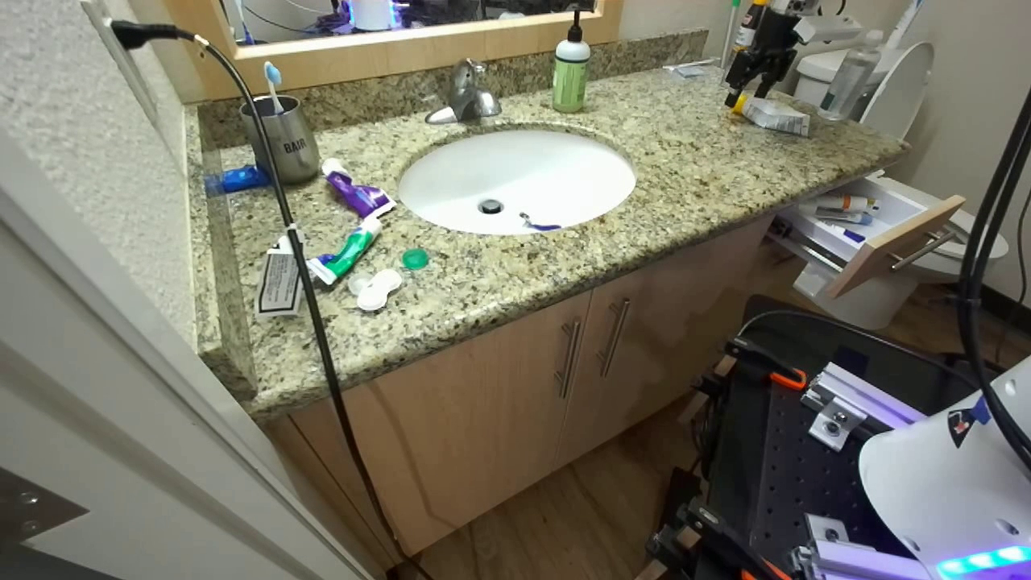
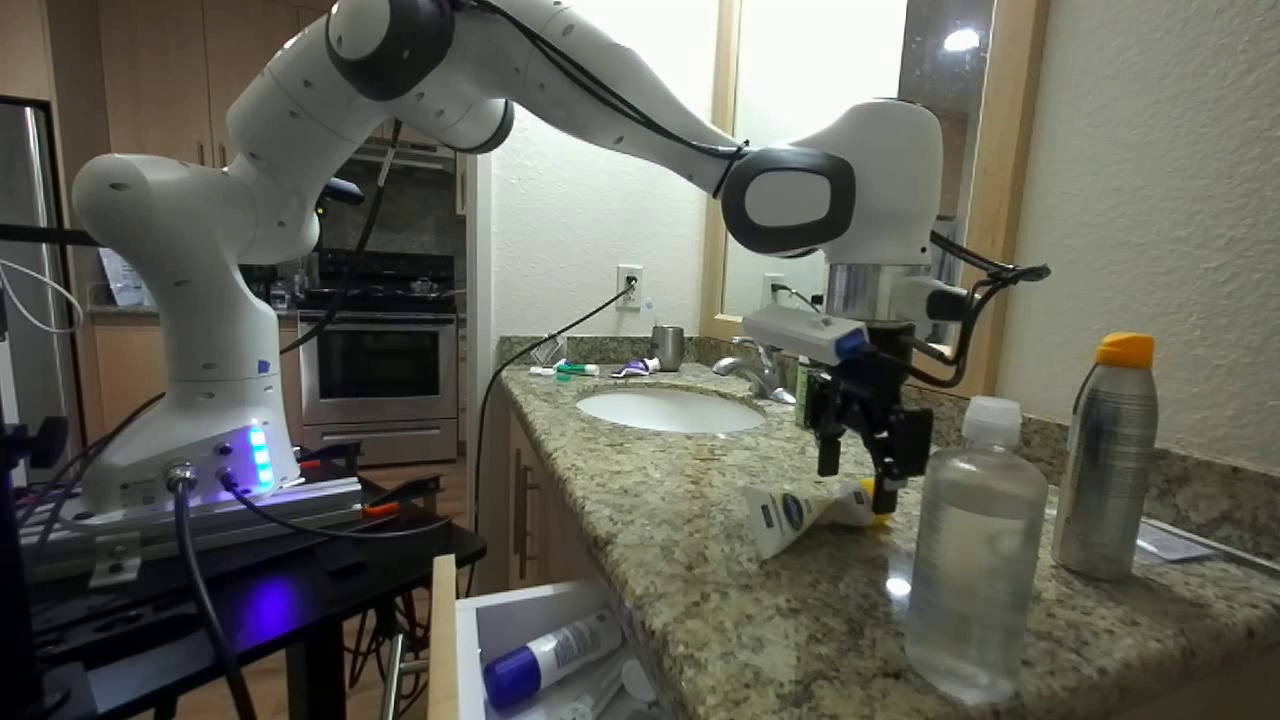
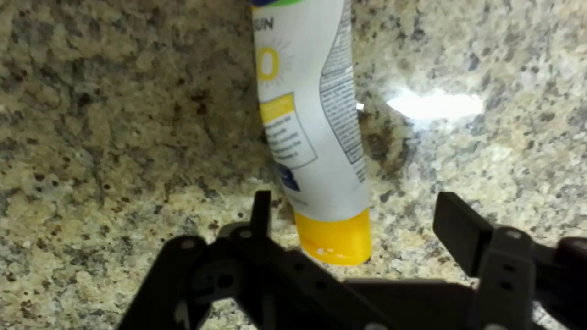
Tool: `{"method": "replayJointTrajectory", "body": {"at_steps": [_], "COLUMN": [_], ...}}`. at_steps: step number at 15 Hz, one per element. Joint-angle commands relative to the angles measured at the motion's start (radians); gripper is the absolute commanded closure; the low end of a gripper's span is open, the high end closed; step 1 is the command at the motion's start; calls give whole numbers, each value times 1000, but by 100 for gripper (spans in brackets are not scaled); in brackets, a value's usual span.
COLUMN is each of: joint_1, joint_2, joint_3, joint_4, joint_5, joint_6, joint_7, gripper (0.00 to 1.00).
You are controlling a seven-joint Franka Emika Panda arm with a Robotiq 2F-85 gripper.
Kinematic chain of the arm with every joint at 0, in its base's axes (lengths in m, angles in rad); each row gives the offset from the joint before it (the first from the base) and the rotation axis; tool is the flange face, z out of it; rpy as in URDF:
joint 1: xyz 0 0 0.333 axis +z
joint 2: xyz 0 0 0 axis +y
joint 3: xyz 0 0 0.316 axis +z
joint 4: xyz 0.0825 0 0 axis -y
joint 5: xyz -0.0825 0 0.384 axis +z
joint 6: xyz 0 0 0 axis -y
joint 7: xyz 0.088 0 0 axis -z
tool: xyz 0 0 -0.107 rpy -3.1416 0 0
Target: Put the white bottle with the yellow lid inside the open drawer on the right then close the drawer
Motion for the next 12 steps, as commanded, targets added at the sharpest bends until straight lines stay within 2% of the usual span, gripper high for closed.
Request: {"method": "replayJointTrajectory", "body": {"at_steps": [1,8,12], "joint_1": [-6,-10,-2], "joint_2": [18,33,26], "joint_3": [29,60,56], "joint_4": [46,109,138], "joint_5": [-12,4,20], "joint_6": [-94,-185,-209], "joint_7": [73,155,160], "gripper": [42,89,100]}}
